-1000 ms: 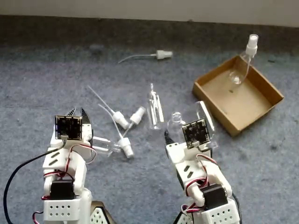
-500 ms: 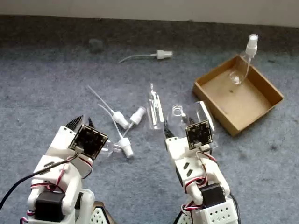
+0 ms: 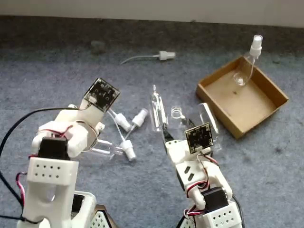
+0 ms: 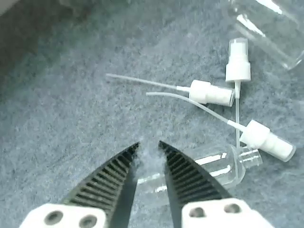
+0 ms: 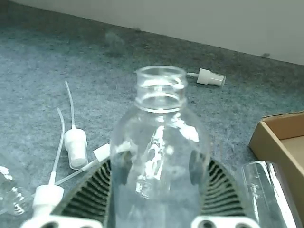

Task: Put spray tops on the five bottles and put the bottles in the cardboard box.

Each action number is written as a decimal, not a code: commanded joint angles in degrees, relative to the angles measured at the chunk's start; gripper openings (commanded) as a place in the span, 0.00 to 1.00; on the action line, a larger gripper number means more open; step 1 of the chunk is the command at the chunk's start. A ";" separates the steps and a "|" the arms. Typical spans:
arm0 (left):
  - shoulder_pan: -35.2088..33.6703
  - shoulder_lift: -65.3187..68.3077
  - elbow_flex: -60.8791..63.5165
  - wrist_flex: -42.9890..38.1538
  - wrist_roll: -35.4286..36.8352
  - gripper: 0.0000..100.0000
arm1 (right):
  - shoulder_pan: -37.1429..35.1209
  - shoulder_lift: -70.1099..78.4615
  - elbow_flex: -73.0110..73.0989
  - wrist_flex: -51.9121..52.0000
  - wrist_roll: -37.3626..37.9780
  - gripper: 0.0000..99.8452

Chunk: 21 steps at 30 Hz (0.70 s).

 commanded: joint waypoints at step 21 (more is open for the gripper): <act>14.11 52.97 -39.43 9.58 -0.44 0.01 | -0.75 -1.01 8.66 3.38 -0.18 0.10</act>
